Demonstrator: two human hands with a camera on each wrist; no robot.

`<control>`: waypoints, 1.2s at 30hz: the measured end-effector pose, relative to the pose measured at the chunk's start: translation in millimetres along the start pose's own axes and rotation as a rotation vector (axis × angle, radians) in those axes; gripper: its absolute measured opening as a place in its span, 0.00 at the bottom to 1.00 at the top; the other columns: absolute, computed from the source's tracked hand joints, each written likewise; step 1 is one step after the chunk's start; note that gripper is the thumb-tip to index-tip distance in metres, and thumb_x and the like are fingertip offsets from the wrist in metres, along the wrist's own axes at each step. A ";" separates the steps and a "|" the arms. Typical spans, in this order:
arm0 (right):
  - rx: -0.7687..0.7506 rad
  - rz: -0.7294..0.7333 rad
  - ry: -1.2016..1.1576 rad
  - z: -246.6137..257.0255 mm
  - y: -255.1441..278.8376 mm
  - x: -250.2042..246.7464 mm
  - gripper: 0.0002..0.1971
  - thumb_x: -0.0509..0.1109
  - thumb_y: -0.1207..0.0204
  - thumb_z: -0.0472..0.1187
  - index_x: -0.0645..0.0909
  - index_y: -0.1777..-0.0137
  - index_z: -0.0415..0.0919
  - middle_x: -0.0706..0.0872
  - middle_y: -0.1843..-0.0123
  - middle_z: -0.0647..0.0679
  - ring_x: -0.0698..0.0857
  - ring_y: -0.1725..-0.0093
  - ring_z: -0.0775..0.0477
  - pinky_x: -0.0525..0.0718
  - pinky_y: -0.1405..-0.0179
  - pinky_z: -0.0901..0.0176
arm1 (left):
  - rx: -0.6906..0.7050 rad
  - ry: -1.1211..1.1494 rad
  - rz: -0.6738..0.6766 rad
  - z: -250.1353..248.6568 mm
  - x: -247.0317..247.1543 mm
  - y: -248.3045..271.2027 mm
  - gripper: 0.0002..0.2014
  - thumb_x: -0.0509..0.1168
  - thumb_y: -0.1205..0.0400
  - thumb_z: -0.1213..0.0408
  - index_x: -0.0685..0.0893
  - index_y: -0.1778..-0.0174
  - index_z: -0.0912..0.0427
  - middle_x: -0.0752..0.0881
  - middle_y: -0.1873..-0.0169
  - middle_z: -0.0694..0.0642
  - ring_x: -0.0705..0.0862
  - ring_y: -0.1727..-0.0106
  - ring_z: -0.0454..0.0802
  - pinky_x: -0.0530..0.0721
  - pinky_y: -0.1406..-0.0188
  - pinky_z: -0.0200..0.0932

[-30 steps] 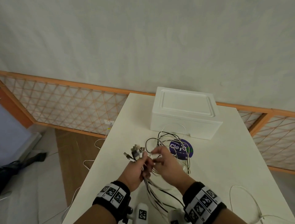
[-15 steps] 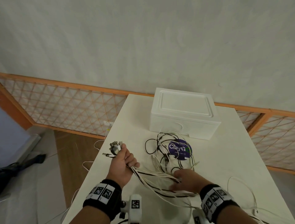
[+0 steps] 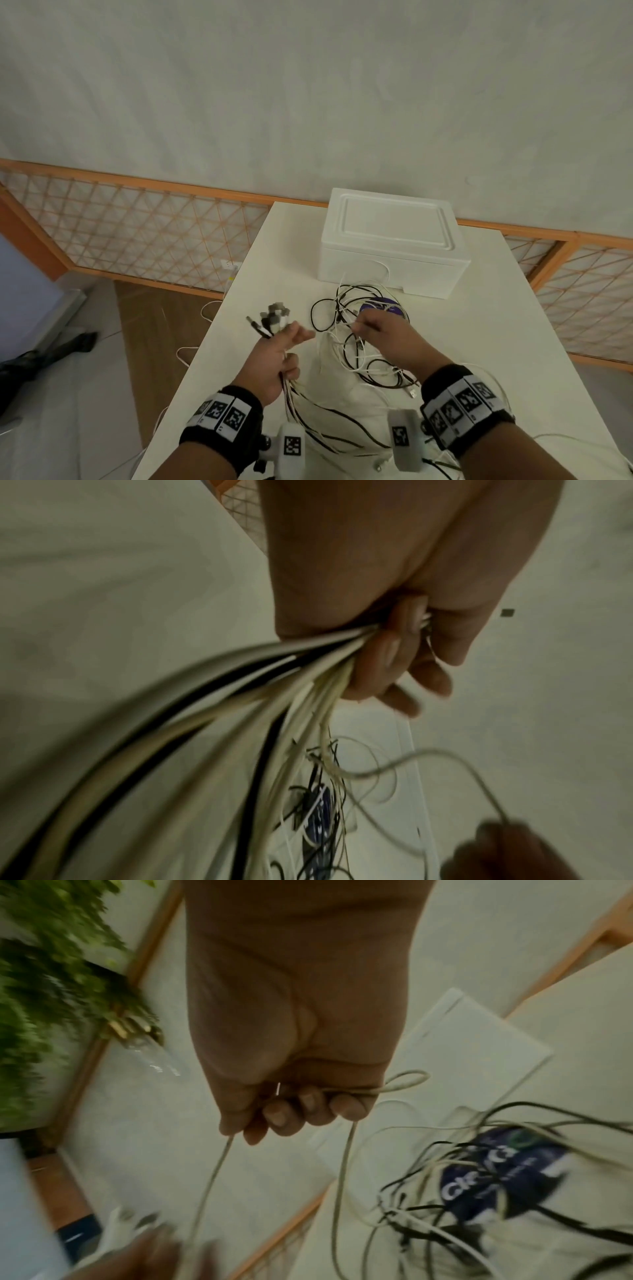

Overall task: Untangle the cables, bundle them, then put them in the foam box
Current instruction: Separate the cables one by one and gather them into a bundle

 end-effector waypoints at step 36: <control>-0.136 0.081 -0.176 71.9 27.5 33.4 0.24 0.67 0.38 0.28 0.77 0.42 0.46 0.81 0.45 0.57 0.82 0.59 0.60 0.79 0.65 0.67 | -0.031 0.017 0.476 -6.8 56.1 40.6 0.16 0.73 0.33 0.54 0.76 0.78 0.58 0.63 0.91 0.50 0.58 0.89 0.43 0.62 0.83 0.32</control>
Point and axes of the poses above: each hand's wrist, its own y-axis away from the middle knuckle, its own x-axis out of the palm, z = x × y, the point moved 10 cm from there along -y, towards the middle knuckle
